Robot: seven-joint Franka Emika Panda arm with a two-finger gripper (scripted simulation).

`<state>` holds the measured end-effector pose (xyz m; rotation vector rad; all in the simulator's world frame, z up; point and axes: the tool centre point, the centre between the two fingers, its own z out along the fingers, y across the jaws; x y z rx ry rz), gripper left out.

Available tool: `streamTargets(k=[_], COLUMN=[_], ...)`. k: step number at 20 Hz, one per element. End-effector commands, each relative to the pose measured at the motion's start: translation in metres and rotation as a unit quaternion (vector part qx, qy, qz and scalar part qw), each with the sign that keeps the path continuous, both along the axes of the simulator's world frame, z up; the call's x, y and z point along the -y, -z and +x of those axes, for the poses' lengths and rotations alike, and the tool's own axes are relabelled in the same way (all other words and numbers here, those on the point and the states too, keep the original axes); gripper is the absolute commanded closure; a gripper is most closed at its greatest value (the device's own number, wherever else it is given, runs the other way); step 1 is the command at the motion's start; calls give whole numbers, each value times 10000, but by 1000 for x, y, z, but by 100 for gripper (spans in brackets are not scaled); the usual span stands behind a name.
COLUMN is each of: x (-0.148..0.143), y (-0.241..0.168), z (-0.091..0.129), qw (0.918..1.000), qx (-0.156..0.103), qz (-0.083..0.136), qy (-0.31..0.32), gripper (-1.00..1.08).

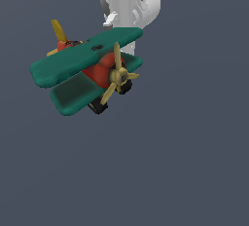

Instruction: Pick up the object and move it to a goal position.

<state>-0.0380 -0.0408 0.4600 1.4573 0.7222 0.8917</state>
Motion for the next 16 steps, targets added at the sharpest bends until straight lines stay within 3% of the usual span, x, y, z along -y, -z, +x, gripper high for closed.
streamTargets(k=[1,8,16], x=[0,-1,0], y=[-26,-66,-80], z=[1,3,5], qw=[10000,10000,10000], qx=[30,25,20], qz=[0,-1,-2], qy=[1,19,34], gripper=[108,108,108])
